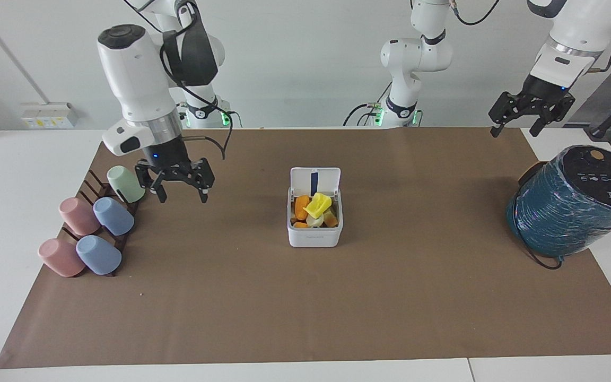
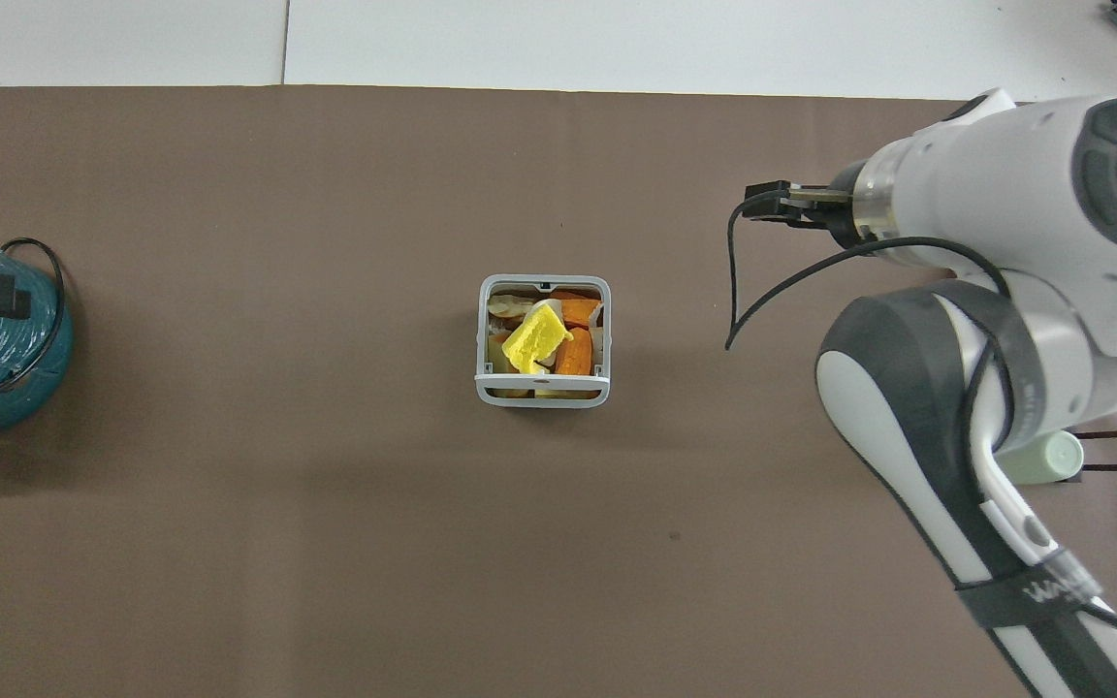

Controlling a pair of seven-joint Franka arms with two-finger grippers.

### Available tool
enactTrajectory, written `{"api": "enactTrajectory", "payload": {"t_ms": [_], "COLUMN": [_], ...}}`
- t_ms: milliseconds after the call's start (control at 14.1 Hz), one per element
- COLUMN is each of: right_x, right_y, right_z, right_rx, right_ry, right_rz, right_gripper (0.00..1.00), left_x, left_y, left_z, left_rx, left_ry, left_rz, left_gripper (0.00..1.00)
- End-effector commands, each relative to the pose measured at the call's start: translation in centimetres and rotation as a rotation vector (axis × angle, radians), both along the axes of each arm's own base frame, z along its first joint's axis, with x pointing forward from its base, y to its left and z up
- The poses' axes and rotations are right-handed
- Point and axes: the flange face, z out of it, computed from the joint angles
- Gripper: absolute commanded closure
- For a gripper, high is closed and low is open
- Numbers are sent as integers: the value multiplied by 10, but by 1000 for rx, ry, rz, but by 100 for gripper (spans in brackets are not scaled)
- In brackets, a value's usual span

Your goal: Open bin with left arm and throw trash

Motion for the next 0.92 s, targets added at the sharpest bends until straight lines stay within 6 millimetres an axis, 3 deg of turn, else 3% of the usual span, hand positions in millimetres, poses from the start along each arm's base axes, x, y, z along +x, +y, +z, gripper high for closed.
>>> {"api": "enactTrajectory", "payload": {"t_ms": [0,284,497,853], "right_x": [-26,-55,-67,-72], "right_y": [-33,-88,-93,-85], "right_z": [39,70,64,61], "right_rx": [-40,-23,-21,-21], "right_ry": [52,151,204,221], "right_rz": [-15,-104,-91,-75], "right_gripper": [0,0,0,0], "left_x": [-3,-3,-4,-11], "left_y": [7,8,18,-1], "left_z": [3,0,1,18], "left_rx": [13,15,19,26], "left_ry": [22,39,57,67], "left_rz": [22,25,44,12], "left_gripper": [0,0,0,0]}}
